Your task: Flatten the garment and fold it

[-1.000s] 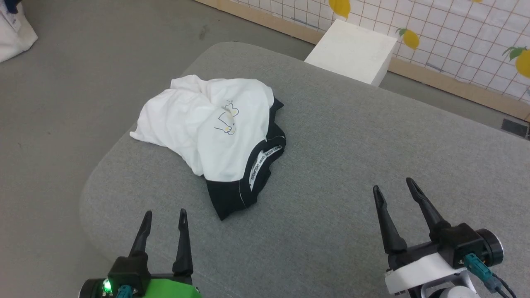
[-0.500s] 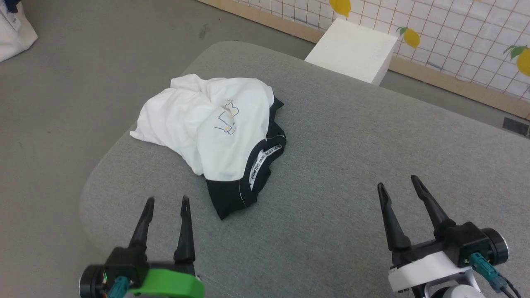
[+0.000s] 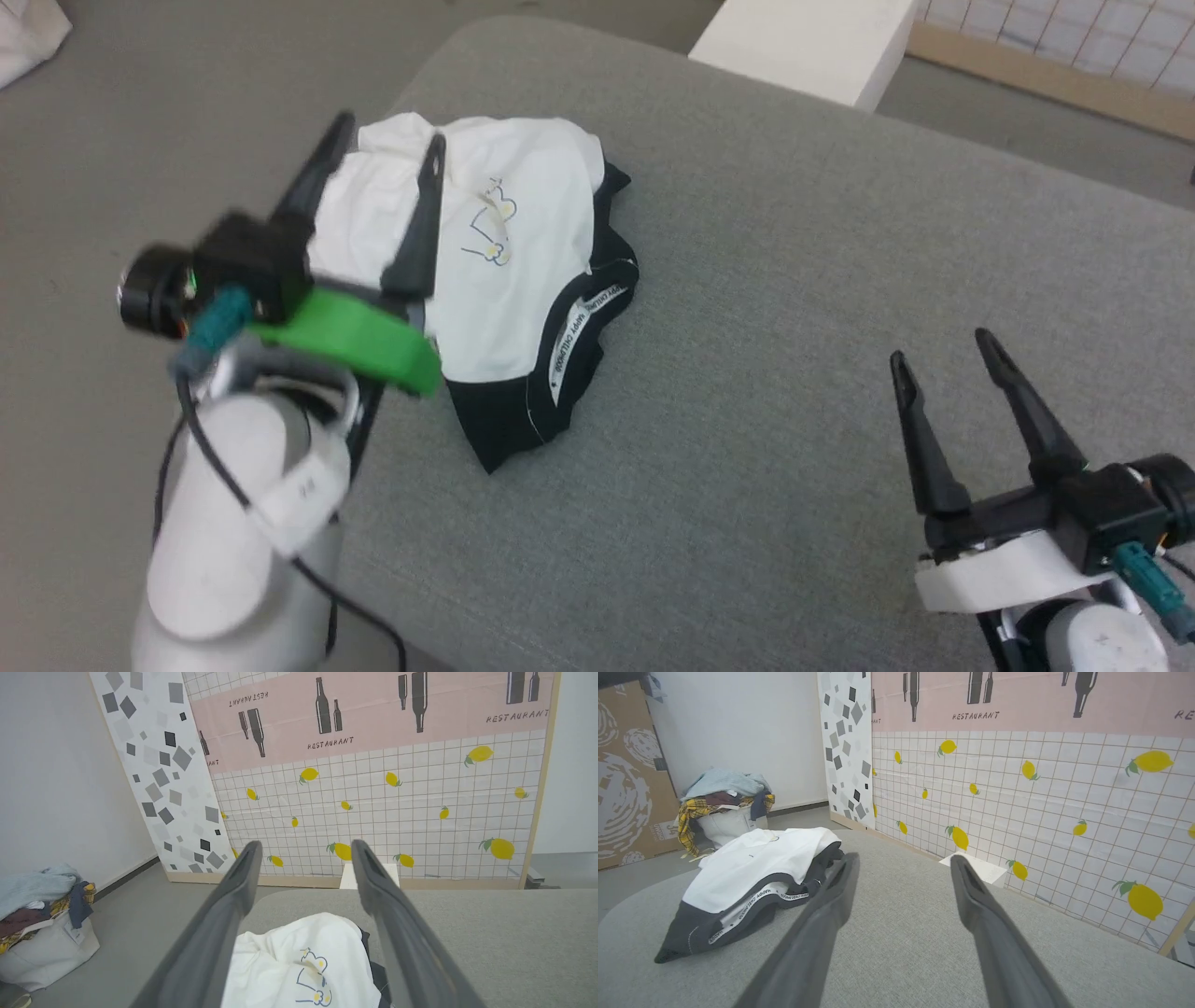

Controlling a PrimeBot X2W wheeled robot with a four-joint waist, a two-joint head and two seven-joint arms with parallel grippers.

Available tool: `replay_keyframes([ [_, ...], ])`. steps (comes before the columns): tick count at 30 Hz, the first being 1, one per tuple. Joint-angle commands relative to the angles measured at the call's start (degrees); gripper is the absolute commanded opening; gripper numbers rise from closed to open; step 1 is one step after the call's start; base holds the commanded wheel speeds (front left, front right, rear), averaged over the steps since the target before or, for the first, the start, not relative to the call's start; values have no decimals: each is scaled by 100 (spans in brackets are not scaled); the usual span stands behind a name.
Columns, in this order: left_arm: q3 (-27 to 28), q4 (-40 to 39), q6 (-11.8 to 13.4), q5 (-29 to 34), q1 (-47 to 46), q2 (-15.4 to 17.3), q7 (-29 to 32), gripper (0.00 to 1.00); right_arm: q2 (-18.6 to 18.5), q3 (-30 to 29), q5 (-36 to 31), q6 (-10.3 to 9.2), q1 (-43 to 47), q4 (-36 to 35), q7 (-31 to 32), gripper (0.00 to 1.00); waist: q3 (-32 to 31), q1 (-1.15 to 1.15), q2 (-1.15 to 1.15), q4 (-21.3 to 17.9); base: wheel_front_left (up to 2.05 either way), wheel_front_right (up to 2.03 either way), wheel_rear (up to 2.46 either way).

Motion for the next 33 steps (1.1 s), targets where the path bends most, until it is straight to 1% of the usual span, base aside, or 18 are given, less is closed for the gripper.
replay_keyframes([
  [1, -3, 121, -43, -48, -339, 77, 164, 100, -86, -6, -50, -10, -110, -123, 63, 100, 467, 0, 0, -139, 0, 0, 0],
  [5, -80, 465, -122, -209, -1117, 247, 657, 100, -307, -7, -29, -10, -183, -436, 250, 100, 842, 0, 0, -269, 0, 0, 0],
  [6, -125, 577, -141, -242, -1293, 330, 822, 100, -363, -4, -17, -10, -209, -513, 299, 100, 941, 0, 0, -323, 0, 0, 0],
  [7, -237, 828, -170, -307, -1535, 503, 1176, 100, -446, -1, 10, -10, -250, -619, 364, 100, 1074, 0, 0, -421, 0, 0, 0],
  [9, -429, 1075, -192, -410, -1684, 687, 1582, 100, -509, -3, 37, -10, -277, -707, 404, 100, 1168, 0, 0, -512, 0, 0, 0],
  [11, -502, 1292, -201, -654, -1760, 751, 1950, 100, -540, -33, 62, -10, -285, -787, 430, 100, 1239, 0, 0, -584, 0, 0, 0],
  [14, -700, 1536, -207, -813, -1790, 946, 2362, 100, -574, -74, 93, -10, -293, -866, 458, 100, 1328, 0, 0, -681, 0, 0, 0],
  [18, -777, 1892, -209, -1105, -1736, 989, 2691, 100, -632, -69, 138, -10, -348, -915, 477, 100, 1452, 0, 0, -797, 0, 0, 0],
  [22, -789, 2204, -193, -1335, -1704, 924, 3028, 100, -666, -17, 168, -10, -437, -954, 504, 100, 1578, 0, 0, -909, 0, 0, 0],
  [24, -776, 2353, -113, -1392, -1693, 902, 3228, 100, -673, -15, 180, -10, -477, -962, 520, 100, 1642, 0, 0, -958, 0, 0, 0],
  [26, -747, 2499, 24, -1415, -1667, 908, 3436, 100, -679, -16, 189, -10, -506, -967, 522, 100, 1698, 0, 0, -1014, 0, 0, 0],
  [27, -736, 2572, 104, -1412, -1643, 928, 3552, 100, -682, -15, 194, -10, -520, -969, 519, 100, 1728, 0, 0, -1054, 0, 0, 0],
  [28, -709, 2664, 250, -1390, -1597, 978, 3707, 100, -684, -31, 203, -10, -547, -974, 516, 100, 1791, 0, 0, -1124, 0, 0, 0],
  [32, -666, 2733, 448, -1361, -1505, 1050, 3834, 100, -693, -88, 207, -10, -583, -1004, 504, 100, 1929, 0, 0, -1249, 0, 0, 0],
  [33, -668, 2736, 459, -1367, -1486, 1059, 3852, 23, -698, -104, 209, -10, -591, -1012, 500, 100, 1961, 0, 0, -1271, 0, 0, 0],
])
